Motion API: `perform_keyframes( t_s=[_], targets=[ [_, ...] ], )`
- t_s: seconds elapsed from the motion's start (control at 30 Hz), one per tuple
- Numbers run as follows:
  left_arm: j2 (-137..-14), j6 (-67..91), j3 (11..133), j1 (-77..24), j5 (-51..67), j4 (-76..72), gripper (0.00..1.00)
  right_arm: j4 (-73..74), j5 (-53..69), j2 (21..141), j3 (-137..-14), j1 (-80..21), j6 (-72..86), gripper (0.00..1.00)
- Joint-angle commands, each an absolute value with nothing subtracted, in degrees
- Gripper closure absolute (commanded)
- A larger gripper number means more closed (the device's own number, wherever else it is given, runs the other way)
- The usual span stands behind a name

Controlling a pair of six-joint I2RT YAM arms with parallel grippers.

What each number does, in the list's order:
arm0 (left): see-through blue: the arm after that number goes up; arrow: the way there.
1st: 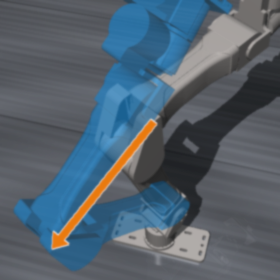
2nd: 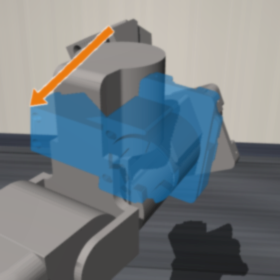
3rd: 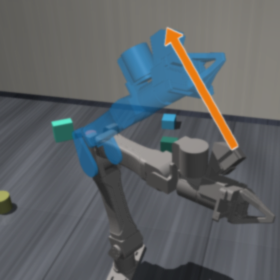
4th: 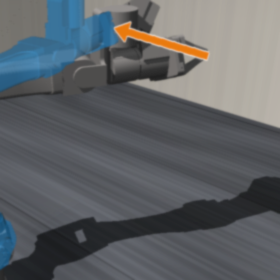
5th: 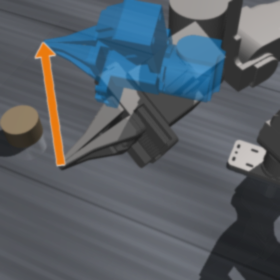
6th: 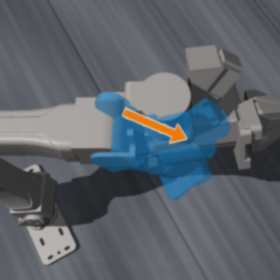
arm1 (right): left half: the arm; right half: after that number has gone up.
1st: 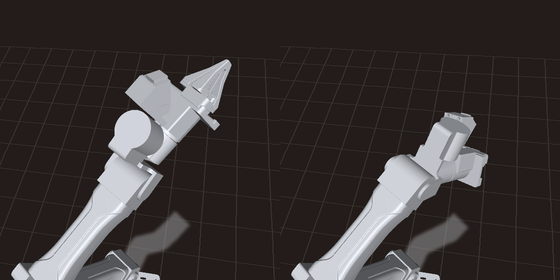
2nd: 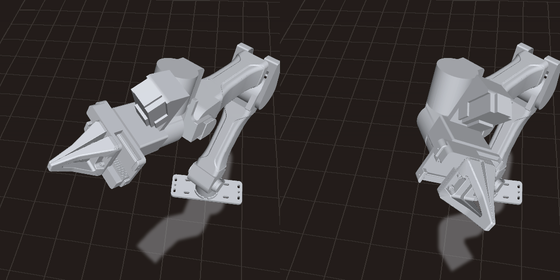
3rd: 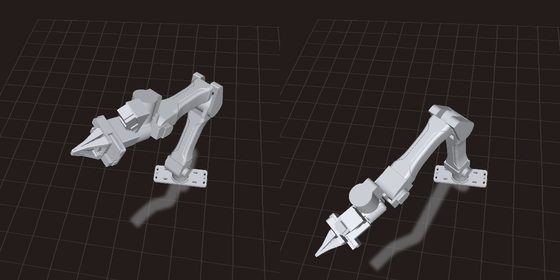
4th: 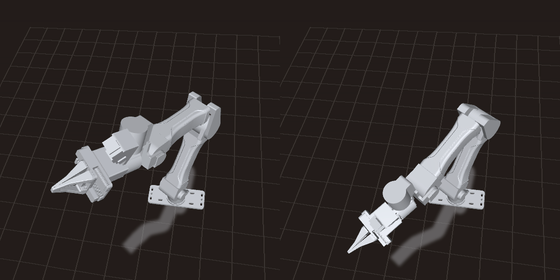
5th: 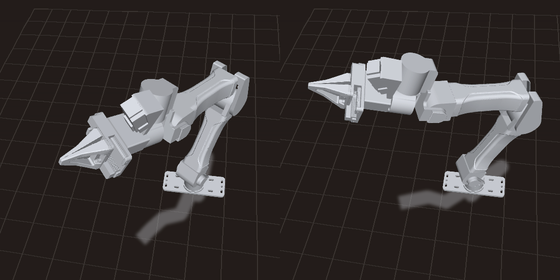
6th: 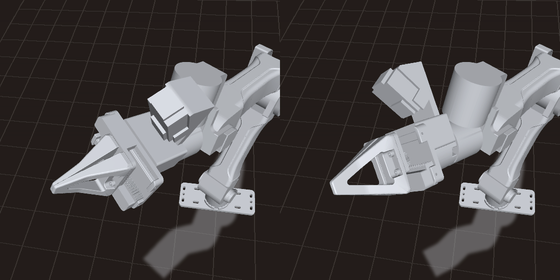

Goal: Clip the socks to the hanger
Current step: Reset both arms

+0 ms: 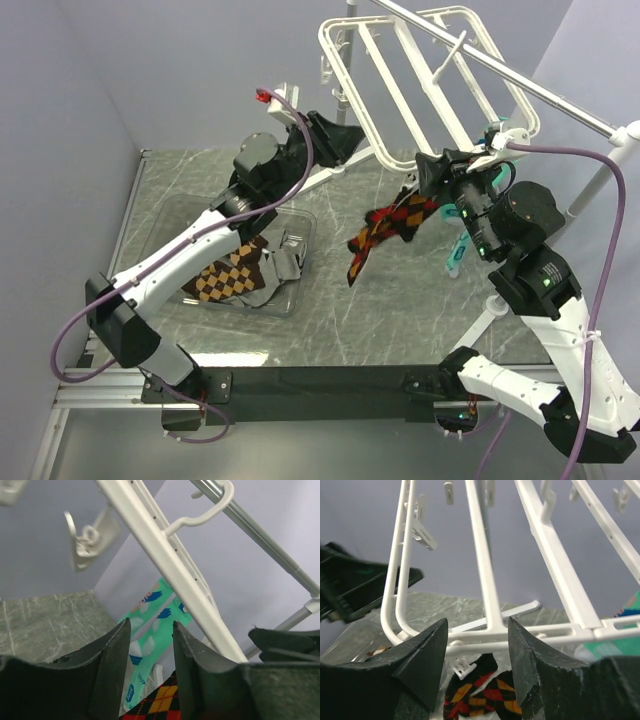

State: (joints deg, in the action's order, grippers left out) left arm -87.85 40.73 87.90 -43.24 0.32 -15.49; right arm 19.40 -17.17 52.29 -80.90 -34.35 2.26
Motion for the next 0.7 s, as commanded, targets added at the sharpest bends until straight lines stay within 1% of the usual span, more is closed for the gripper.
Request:
perform_keyframes(
  t_s=[0.0,0.03,0.07,0.13,0.17,0.27,0.37,0.43,0.47,0.5,0.57,0.6,0.63,0.67],
  targets=[
    [-82.4,38.1,84.9,-43.9,0.2,-17.2,0.54,18.9,-23.6,51.3,-80.9,-34.2,4.6,0.42],
    [-81.7,37.5,83.9,-43.9,-1.7,-16.9,0.52,19.2,-23.9,51.2,-80.9,-34.1,4.7,0.42],
    [-80.9,36.7,83.1,-43.9,-2.8,-16.2,0.45,19.9,-24.7,50.9,-81.5,-34.1,4.8,0.42],
    [-78.9,33.5,82.1,-43.2,-4.8,-14.3,0.38,21.5,-25.2,50.9,-82.2,-34.2,4.9,0.42],
    [-78.6,32.4,82.5,-42.5,-4.9,-13.0,0.33,22.1,-25.8,50.9,-83.1,-34.3,5.0,0.42],
    [-78.0,29.0,85.6,-38.2,-1.6,-7.1,0.28,24.7,-24.5,51.2,-85.2,-34.2,5.3,0.41],
    [-78.7,27.2,90.6,-33.1,2.1,-2.5,0.25,27.6,-22.9,52.3,-86.8,-34.2,5.5,0.40],
    [-80.2,26.1,95.8,-30.3,4.7,-0.2,0.23,29.3,-22.2,52.7,-87.0,-34.2,6.1,0.38],
    [-81.9,24.6,98.0,-29.7,7.5,1.9,0.21,29.9,-22.3,53.2,-86.9,-34.2,6.7,0.38],
    [-83.2,23.4,103.4,-29.4,9.1,3.8,0.20,30.4,-21.7,53.3,-86.4,-34.2,7.1,0.38],
    [-86.5,20.3,110.3,-29.2,11.2,10.5,0.18,31.1,-19.5,53.3,-84.0,-34.2,7.5,0.37],
    [-89.9,19.6,116.4,-29.1,12.5,12.2,0.18,31.3,-17.9,53.2,-82.9,-34.1,8.2,0.36],
    [-91.6,18.8,119.2,-29.2,12.6,13.5,0.17,31.8,-15.7,53.1,-82.0,-34.2,8.7,0.35],
    [-93.0,17.5,121.6,-29.2,12.2,15.7,0.13,32.3,-15.1,53.3,-81.1,-34.2,10.6,0.34]
  ],
)
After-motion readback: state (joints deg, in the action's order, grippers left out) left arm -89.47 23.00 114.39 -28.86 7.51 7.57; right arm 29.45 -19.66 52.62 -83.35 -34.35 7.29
